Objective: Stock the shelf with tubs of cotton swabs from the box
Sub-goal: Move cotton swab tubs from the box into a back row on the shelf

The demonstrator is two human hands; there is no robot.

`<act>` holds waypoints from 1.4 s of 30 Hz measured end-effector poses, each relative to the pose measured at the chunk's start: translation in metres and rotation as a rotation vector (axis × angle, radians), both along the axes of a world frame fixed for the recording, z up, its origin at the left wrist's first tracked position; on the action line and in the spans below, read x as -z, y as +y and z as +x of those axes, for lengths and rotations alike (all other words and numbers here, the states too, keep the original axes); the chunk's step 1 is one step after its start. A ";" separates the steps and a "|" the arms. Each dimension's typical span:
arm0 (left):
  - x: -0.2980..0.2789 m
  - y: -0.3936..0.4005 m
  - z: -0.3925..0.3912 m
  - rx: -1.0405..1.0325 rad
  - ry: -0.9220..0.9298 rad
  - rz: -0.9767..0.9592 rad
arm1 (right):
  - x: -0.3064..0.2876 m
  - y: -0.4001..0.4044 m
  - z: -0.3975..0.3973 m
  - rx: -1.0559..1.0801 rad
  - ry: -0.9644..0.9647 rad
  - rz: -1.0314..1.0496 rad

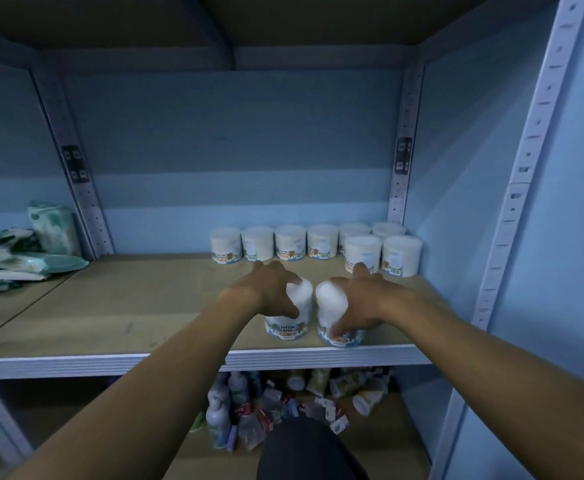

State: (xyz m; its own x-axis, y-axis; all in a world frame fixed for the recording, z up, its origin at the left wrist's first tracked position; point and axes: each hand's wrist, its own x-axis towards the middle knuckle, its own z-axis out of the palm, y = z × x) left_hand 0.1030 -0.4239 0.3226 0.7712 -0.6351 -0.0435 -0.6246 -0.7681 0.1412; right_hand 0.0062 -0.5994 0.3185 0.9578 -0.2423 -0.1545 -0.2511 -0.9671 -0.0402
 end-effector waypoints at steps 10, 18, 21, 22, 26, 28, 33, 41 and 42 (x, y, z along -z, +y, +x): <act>0.004 -0.011 0.029 0.017 -0.008 -0.105 | 0.008 -0.001 0.031 0.019 -0.132 -0.134; 0.021 -0.024 0.064 0.028 -0.049 -0.238 | 0.016 -0.014 0.070 -0.004 -0.209 -0.243; 0.025 -0.033 0.079 0.040 -0.057 -0.236 | 0.022 -0.022 0.087 -0.001 -0.227 -0.249; 0.026 -0.036 0.084 0.039 -0.054 -0.233 | 0.023 -0.024 0.092 0.003 -0.229 -0.254; 0.029 -0.050 0.106 0.023 -0.050 -0.220 | 0.027 -0.032 0.114 0.031 -0.250 -0.256; 0.030 -0.056 0.116 0.023 -0.041 -0.227 | 0.029 -0.036 0.125 0.039 -0.264 -0.262; 0.032 -0.065 0.138 0.042 -0.042 -0.263 | 0.037 -0.045 0.148 0.031 -0.338 -0.296; 0.041 -0.078 0.165 0.058 -0.085 -0.291 | 0.047 -0.056 0.174 0.007 -0.435 -0.394; 0.042 -0.079 0.168 0.060 -0.092 -0.294 | 0.048 -0.057 0.177 0.011 -0.441 -0.395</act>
State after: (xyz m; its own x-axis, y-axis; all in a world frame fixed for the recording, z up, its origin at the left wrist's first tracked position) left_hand 0.2710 -0.5028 0.2807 0.7242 -0.6546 0.2170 -0.6880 -0.6643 0.2922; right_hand 0.1832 -0.6566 0.2702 0.9081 -0.2109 0.3619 -0.3028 -0.9274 0.2195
